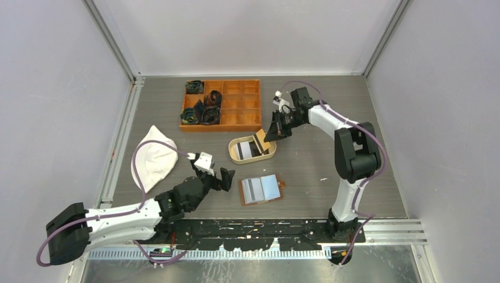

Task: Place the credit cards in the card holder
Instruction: Pick up the credit card from the storage box.

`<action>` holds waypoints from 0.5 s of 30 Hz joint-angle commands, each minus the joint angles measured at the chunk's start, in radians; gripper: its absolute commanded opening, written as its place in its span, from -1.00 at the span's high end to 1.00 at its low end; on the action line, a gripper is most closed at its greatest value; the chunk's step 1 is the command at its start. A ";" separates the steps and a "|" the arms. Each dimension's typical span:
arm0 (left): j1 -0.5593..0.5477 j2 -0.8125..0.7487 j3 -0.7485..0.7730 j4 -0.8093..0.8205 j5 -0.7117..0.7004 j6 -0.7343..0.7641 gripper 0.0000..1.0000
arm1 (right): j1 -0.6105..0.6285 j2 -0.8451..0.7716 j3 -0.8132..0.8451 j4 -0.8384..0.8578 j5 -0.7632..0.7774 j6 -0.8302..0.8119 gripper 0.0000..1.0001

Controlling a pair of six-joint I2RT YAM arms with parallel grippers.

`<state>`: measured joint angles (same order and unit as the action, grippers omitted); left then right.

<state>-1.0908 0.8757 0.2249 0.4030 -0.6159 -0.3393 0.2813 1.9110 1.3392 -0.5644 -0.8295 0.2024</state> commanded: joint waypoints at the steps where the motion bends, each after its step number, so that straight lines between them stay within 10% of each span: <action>1: 0.002 -0.106 -0.063 0.176 0.146 -0.121 -0.75 | -0.003 -0.176 -0.017 -0.022 -0.026 -0.105 0.98; 15: 0.002 -0.179 -0.100 0.449 0.401 -0.332 -0.80 | -0.001 -0.628 -0.399 0.481 -0.280 0.112 0.98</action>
<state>-1.0908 0.6640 0.1184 0.6636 -0.3023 -0.6109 0.2794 1.3758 1.0100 -0.3649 -1.0134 0.1780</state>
